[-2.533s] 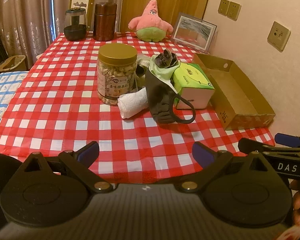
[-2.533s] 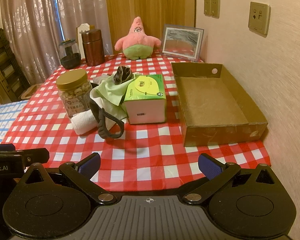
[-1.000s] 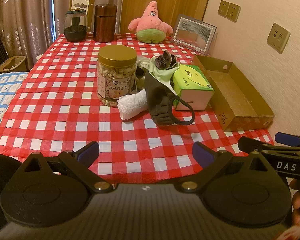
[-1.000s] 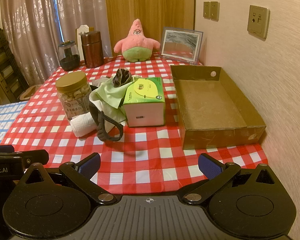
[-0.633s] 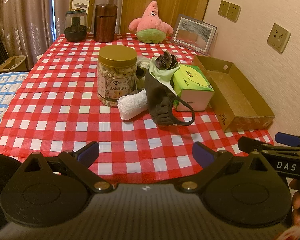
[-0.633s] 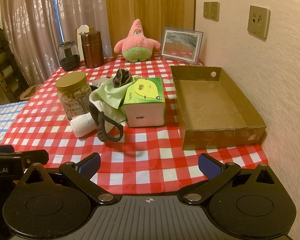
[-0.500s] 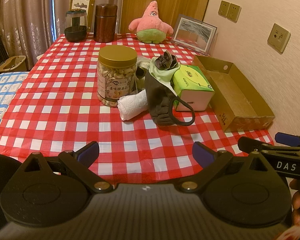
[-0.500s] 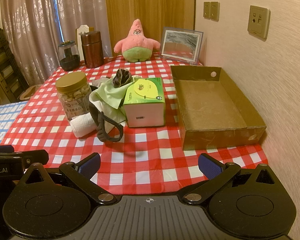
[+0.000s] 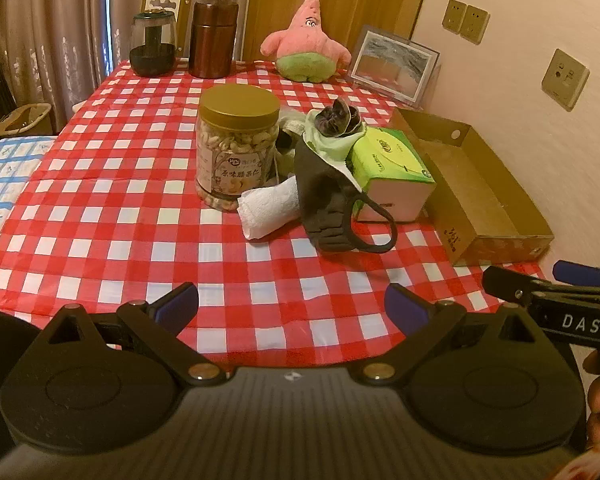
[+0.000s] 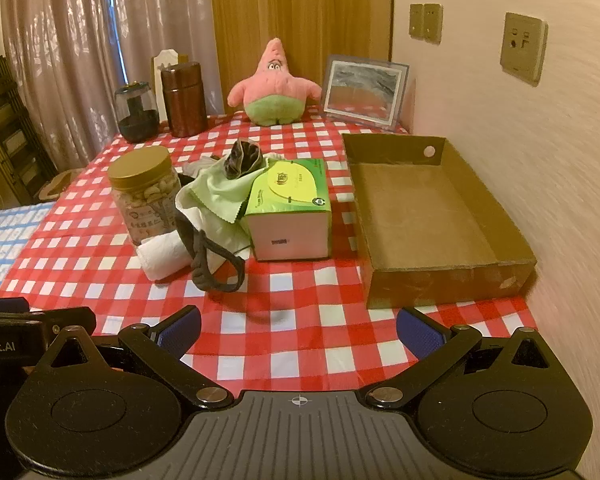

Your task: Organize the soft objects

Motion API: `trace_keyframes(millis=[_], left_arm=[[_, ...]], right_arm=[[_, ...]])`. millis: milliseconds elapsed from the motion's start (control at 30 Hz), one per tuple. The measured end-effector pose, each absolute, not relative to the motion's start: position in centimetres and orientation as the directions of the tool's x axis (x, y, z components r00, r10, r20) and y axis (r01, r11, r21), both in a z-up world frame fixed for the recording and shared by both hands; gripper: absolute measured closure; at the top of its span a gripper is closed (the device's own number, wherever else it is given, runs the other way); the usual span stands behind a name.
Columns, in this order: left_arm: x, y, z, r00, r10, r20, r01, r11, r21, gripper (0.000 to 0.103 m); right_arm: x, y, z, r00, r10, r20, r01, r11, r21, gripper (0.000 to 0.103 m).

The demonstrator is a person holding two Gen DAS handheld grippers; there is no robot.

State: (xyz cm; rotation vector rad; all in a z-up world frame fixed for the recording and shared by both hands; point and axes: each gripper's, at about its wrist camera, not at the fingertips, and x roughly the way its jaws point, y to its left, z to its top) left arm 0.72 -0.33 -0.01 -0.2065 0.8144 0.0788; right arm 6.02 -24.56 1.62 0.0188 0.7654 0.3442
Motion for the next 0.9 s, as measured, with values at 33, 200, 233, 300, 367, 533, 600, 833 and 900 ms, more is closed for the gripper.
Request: trace_keyframes(millis=[33, 200, 233, 300, 367, 533, 600, 833, 900], left_arm=[[0.9, -0.3, -0.1, 0.683, -0.010, -0.730, -0.149, 0.977, -0.153, 0.004], [1.7, 0.1, -0.8, 0.673, -0.019, -0.740, -0.150, 0.975, -0.162, 0.004], [1.8, 0.3, -0.9, 0.671, -0.020, -0.741, -0.151, 0.975, -0.164, 0.004], [2.3, 0.4, -1.2, 0.667, -0.022, -0.744, -0.151, 0.975, -0.164, 0.004], [2.7, 0.6, -1.4, 0.666, -0.024, -0.746, -0.151, 0.974, -0.167, 0.004], [4.0, 1.4, -1.6, 0.679, -0.050, -0.732, -0.128, 0.974, -0.185, 0.004], [4.7, 2.0, -1.6, 0.684, -0.054, -0.728, -0.125, 0.974, -0.190, 0.004], [7.0, 3.8, -2.2, 0.697, -0.056, -0.715, -0.107, 0.978, -0.181, 0.004], [7.7, 4.2, -2.4, 0.700, -0.060, -0.711, -0.094, 0.980, -0.175, 0.004]], right_arm=[[6.2, -24.5, 1.5, 0.667, 0.312, -0.676, -0.299, 0.944, 0.141, 0.000], [7.0, -23.7, 0.7, 0.660, 0.315, -0.682, -0.305, 0.942, 0.140, 0.000], [7.2, -23.6, 0.7, 0.658, 0.316, -0.683, -0.307, 0.941, 0.140, 0.000], [7.7, -23.3, 0.4, 0.654, 0.318, -0.686, -0.310, 0.940, 0.140, 0.000], [8.0, -23.1, 0.1, 0.653, 0.320, -0.686, -0.316, 0.939, 0.138, 0.000], [9.1, -22.4, -0.3, 0.656, 0.332, -0.678, -0.334, 0.933, 0.135, 0.000], [9.6, -22.2, -0.3, 0.659, 0.335, -0.673, -0.342, 0.931, 0.129, 0.000], [12.0, -21.4, -0.7, 0.667, 0.366, -0.650, -0.378, 0.917, 0.128, 0.000], [12.9, -21.0, -0.8, 0.662, 0.386, -0.642, -0.399, 0.907, 0.133, 0.000]])
